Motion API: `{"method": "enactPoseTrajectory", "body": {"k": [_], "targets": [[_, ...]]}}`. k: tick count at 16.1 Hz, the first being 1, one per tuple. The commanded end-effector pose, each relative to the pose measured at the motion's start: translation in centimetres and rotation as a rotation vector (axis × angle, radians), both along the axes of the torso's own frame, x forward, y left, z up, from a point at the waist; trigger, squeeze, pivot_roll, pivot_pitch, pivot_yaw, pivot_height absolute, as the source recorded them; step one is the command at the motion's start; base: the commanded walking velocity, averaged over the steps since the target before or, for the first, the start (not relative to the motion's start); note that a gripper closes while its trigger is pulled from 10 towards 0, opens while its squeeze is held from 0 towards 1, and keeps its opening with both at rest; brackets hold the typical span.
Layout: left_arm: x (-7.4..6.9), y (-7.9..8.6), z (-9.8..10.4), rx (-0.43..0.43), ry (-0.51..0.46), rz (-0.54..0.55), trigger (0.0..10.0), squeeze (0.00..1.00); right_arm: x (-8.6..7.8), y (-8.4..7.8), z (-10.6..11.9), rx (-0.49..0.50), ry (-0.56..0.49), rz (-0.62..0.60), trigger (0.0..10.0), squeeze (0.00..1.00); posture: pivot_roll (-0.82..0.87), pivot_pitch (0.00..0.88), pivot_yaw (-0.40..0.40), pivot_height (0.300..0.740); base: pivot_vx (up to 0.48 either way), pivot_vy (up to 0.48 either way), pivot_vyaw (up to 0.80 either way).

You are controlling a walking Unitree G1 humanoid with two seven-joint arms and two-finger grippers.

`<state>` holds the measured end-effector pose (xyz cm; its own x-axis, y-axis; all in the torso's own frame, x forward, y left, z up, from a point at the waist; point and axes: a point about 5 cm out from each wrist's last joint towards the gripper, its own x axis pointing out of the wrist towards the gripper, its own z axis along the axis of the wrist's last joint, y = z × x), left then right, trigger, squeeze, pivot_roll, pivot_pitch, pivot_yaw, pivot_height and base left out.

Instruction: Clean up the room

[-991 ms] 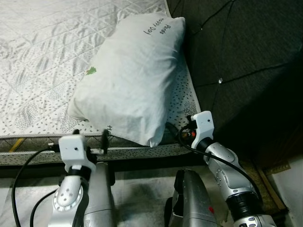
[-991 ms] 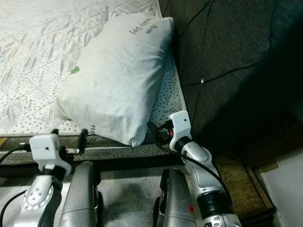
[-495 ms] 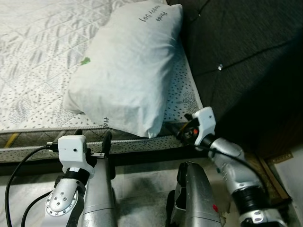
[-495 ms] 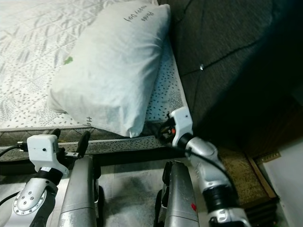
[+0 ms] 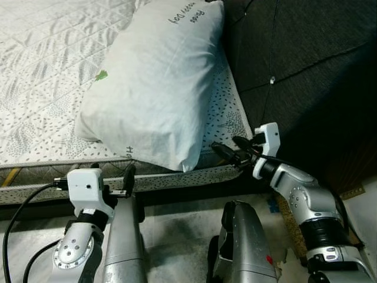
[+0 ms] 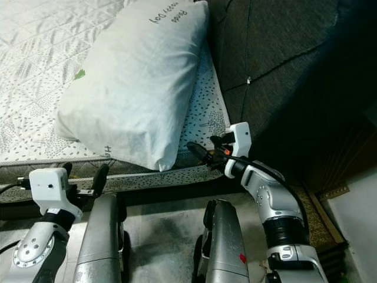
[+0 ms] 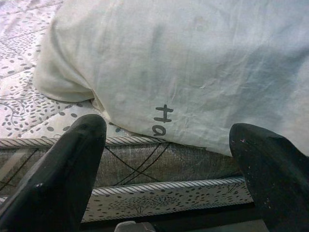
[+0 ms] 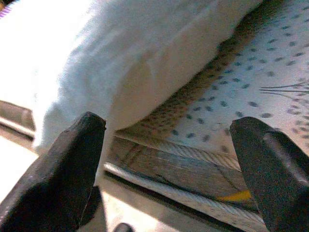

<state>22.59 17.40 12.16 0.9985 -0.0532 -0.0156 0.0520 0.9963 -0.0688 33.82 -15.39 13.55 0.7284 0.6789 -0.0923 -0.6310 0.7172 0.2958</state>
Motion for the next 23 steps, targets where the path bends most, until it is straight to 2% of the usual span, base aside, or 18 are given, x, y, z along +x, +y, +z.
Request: {"method": "enactPoseTrajectory", "body": {"k": [1,3,5,8,11,14,18,21,22,23], "targets": [[-0.2,0.2,-0.2,0.000,0.019,0.006,10.0,0.00,-0.5,0.2,0.3,0.074,0.029,0.045,10.0,0.00,0.16,0.272,-0.028,0.520,0.000,0.000,0.00],[-0.2,0.2,-0.2,0.007,0.020,0.004,10.0,0.00,-0.7,1.1,0.6,0.136,0.044,0.063,10.0,0.00,0.17,0.267,-0.028,0.520,0.000,0.000,0.00],[-0.1,0.3,-0.1,0.013,0.017,0.008,10.0,0.00,-1.1,2.7,0.8,0.192,0.061,0.099,10.0,0.00,0.19,0.266,-0.024,0.520,0.000,0.000,0.00],[-0.3,0.5,0.0,0.027,0.018,0.025,10.0,0.00,-1.9,6.1,0.7,0.260,0.064,0.117,10.0,0.00,0.22,0.264,-0.017,0.520,0.000,0.000,0.00],[-0.1,0.4,0.3,0.041,0.003,0.028,10.0,0.00,-1.8,7.9,0.3,0.205,0.031,0.045,10.0,0.00,0.24,0.264,-0.014,0.520,0.000,0.000,0.00],[-0.1,0.6,0.4,0.045,-0.001,0.035,10.0,0.00,-0.8,8.7,0.6,0.089,-0.077,-0.075,10.0,0.00,0.25,0.269,-0.015,0.520,0.000,0.000,0.00],[-0.2,0.6,0.4,0.047,-0.001,0.046,10.0,0.00,-0.1,9.2,1.0,0.083,-0.100,-0.151,10.0,0.00,0.26,0.272,-0.016,0.520,0.000,0.000,0.00],[-0.1,0.4,0.5,0.042,-0.003,0.046,10.0,0.00,0.2,10.7,1.4,0.094,-0.107,-0.212,10.0,0.00,0.26,0.270,-0.015,0.520,0.000,0.000,0.00],[0.0,0.3,0.7,0.040,-0.008,0.043,10.0,0.00,0.0,12.1,1.7,0.105,-0.118,-0.193,4.4,0.00,0.25,0.270,-0.014,0.520,0.000,0.000,0.00],[0.1,0.2,0.9,0.040,-0.016,0.038,10.0,0.00,-0.2,13.1,2.0,0.116,-0.128,-0.172,0.0,0.00,0.26,0.268,-0.014,0.520,0.000,0.000,0.00]]}}
